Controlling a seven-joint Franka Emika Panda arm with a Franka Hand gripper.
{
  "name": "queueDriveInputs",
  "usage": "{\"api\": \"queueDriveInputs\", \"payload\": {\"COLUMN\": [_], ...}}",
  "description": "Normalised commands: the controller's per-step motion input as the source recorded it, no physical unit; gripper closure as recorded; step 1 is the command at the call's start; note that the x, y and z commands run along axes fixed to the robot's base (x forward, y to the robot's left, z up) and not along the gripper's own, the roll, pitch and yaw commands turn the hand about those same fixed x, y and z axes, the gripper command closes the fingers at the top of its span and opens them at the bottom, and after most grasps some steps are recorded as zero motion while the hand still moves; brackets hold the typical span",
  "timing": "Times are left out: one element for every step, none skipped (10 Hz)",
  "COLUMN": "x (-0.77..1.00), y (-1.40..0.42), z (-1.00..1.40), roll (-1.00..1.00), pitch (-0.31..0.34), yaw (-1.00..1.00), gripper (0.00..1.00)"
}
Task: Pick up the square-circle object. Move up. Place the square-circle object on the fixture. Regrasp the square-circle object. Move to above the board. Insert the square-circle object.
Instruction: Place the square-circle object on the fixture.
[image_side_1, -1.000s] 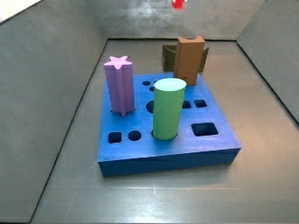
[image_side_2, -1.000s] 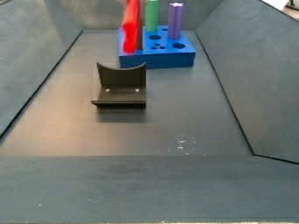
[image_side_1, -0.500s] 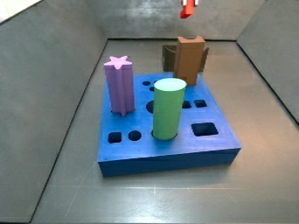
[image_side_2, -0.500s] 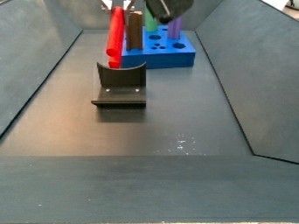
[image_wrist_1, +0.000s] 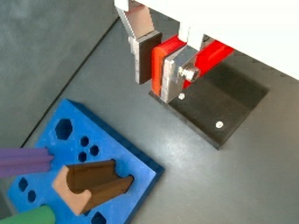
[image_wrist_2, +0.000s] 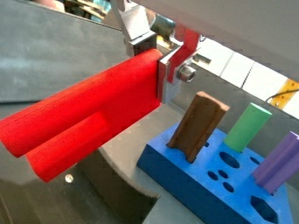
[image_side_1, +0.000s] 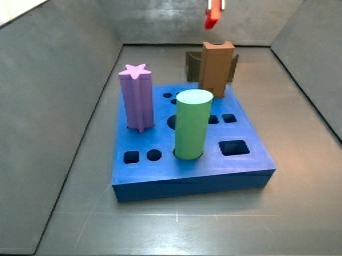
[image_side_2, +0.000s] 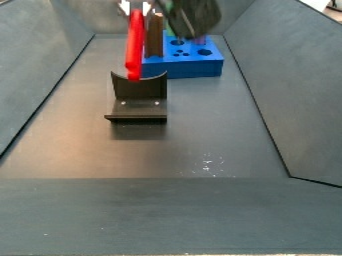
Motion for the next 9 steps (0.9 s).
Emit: {"api": "queueDriveInputs", "payload": {"x": [0.14, 0.15, 0.15, 0.16, 0.17, 0.18, 0.12, 0.12, 0.12], "y": [0.14, 0.13, 0.14, 0.14, 0.13, 0.13, 0.18, 0.18, 0.20], "z": [-1.00, -1.00, -1.00, -1.00, -1.00, -1.00, -0.87, -0.87, -0.86], "roll": [-1.00, -0.89, -0.66, -0.48, -0.27, -0.22, -0.12, -0.12, -0.11], "pitch": [0.249, 0.250, 0.196, 0.149, 0.097, 0.067, 0.005, 0.005, -0.010], "yaw": [-0.07, -0.11, -0.16, -0.19, -0.21, -0.20, -0.18, -0.18, -0.18], "gripper": [1.00, 1.00, 1.00, 1.00, 1.00, 1.00, 1.00, 1.00, 1.00]}}
